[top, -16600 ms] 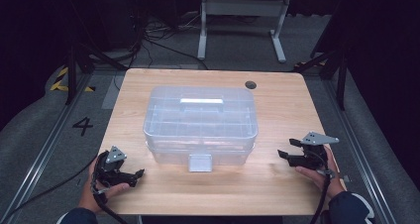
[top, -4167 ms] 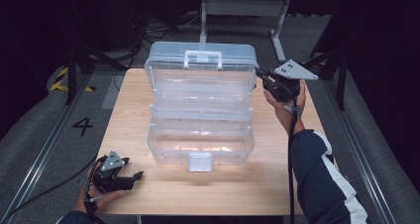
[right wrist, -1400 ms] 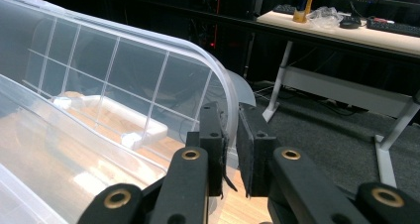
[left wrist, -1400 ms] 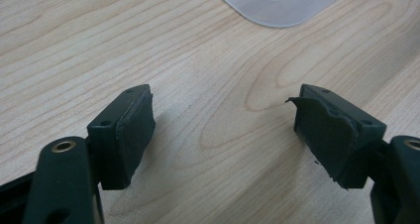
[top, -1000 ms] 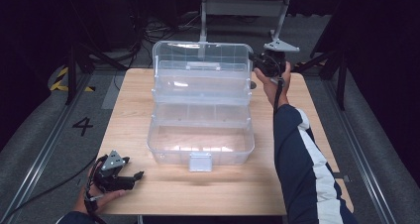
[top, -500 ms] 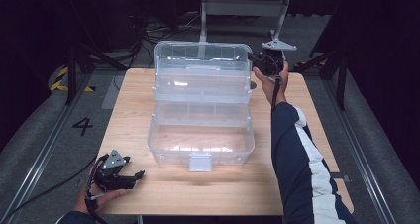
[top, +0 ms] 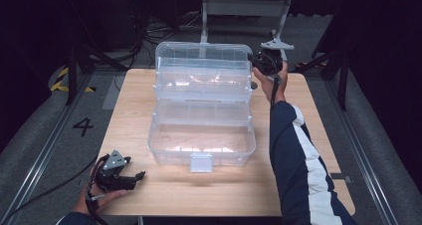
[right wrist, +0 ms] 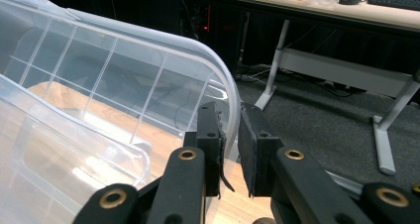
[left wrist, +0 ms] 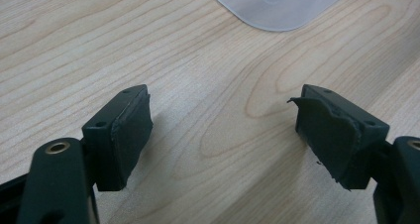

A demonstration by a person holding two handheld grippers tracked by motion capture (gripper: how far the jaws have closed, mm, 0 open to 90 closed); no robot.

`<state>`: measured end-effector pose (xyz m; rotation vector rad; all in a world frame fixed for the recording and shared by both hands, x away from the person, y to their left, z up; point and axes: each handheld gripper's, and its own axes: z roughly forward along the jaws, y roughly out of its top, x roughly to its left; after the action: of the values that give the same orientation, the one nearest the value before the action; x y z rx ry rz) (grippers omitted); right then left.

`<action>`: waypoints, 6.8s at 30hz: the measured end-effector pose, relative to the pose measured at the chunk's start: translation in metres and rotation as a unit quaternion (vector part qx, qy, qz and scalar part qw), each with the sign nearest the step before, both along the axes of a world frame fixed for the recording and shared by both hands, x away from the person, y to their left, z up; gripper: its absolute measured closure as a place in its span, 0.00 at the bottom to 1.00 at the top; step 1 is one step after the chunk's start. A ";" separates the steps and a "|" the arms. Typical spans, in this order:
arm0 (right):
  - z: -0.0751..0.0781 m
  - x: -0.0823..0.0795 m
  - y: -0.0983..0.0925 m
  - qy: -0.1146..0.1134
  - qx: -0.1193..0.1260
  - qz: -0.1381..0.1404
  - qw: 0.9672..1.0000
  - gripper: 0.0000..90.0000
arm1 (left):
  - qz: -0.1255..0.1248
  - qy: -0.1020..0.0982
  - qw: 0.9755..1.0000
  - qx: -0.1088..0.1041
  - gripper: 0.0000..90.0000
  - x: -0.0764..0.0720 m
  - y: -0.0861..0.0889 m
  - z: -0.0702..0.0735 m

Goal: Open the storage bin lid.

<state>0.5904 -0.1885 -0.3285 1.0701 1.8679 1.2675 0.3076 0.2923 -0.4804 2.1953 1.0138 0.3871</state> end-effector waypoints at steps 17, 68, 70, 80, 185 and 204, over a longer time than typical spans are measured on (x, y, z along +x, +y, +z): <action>-0.007 0.010 0.001 0.014 0.002 -0.002 1.000 0.88 | 0.001 0.001 1.000 -0.002 0.25 0.000 0.000 0.000; -0.026 0.013 0.002 0.060 -0.036 0.017 0.997 0.88 | 0.000 -0.003 1.000 0.000 0.25 0.000 0.000 0.000; -0.025 0.011 0.002 0.058 -0.037 0.019 0.997 0.87 | 0.000 -0.003 1.000 0.000 0.25 0.000 0.000 0.000; -0.018 0.004 -0.001 0.058 -0.045 0.016 0.997 0.84 | 0.002 -0.002 1.000 -0.001 0.25 0.000 -0.001 0.000; -0.083 -0.205 -0.085 0.059 -0.174 0.091 0.979 0.39 | 0.005 -0.006 1.000 0.002 0.24 -0.001 -0.001 -0.001; -0.137 -0.240 -0.132 0.119 -0.120 0.065 0.984 0.32 | -0.003 -0.005 1.000 0.005 0.23 0.003 -0.001 0.000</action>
<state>0.3508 -0.3202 -0.4659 1.0172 2.2378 0.9853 0.3105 0.2913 -0.4808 2.2023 1.0022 0.4003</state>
